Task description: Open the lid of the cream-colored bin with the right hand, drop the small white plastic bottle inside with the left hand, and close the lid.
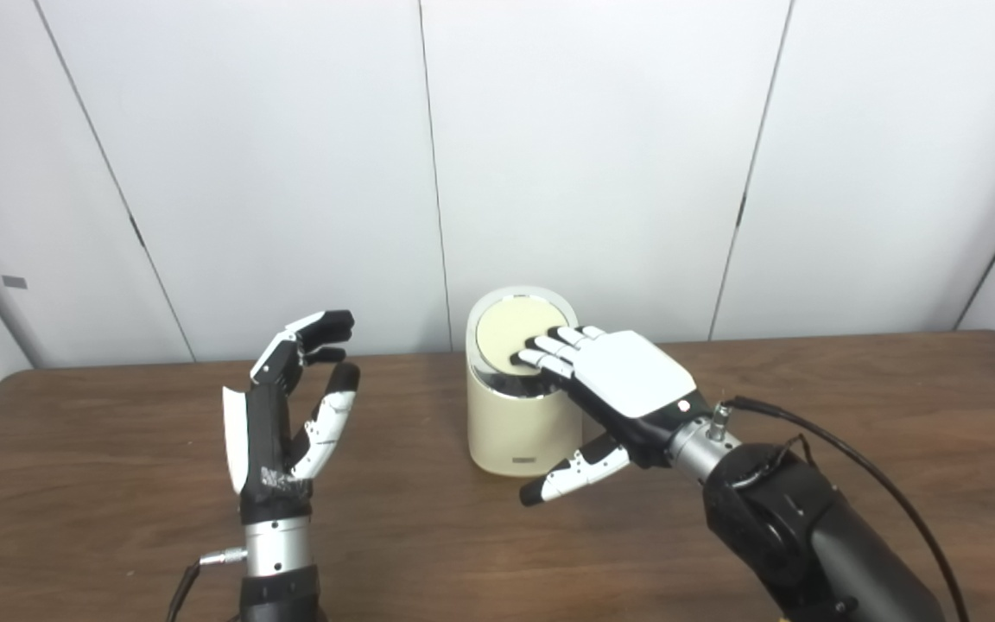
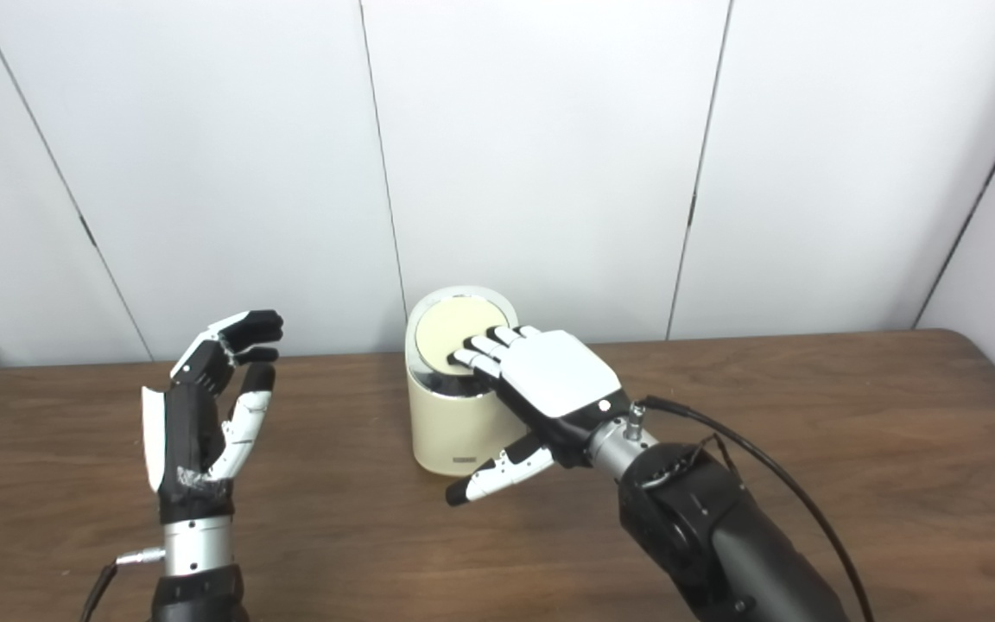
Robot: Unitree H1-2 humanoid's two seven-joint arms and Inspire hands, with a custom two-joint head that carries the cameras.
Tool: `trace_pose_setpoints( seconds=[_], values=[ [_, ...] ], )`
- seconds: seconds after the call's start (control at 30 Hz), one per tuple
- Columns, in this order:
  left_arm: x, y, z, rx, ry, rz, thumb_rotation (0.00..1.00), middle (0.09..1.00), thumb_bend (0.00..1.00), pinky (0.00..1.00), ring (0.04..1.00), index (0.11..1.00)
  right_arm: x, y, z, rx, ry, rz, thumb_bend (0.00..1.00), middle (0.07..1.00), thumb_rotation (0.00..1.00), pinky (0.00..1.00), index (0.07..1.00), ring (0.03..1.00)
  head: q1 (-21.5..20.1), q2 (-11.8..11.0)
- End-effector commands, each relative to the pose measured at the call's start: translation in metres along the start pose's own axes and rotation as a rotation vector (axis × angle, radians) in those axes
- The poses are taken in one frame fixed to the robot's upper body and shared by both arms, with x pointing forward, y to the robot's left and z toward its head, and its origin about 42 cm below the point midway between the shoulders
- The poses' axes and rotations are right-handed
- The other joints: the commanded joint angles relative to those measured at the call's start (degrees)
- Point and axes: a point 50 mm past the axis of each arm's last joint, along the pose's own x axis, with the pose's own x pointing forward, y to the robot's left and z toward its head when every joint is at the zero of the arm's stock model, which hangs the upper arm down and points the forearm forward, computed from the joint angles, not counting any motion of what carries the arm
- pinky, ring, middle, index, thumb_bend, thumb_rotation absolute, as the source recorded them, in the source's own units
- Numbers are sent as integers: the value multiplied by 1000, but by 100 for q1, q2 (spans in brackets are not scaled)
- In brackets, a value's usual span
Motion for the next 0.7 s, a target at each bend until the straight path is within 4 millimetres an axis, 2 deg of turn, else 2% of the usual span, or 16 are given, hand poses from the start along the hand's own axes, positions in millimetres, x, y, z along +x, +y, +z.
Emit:
trace_pose_setpoints(
  seconds=[0.0,0.67],
  values=[
    [18,-4,14,-19,-89,10,727,694,669,610,682,682,0,15,-8,18,28,91,990,925,835,906,900,945,-9,6],
    [17,-4,15,-17,-91,8,728,696,661,610,683,682,1,17,-7,5,23,115,999,892,826,870,878,925,2,13]
  ],
)
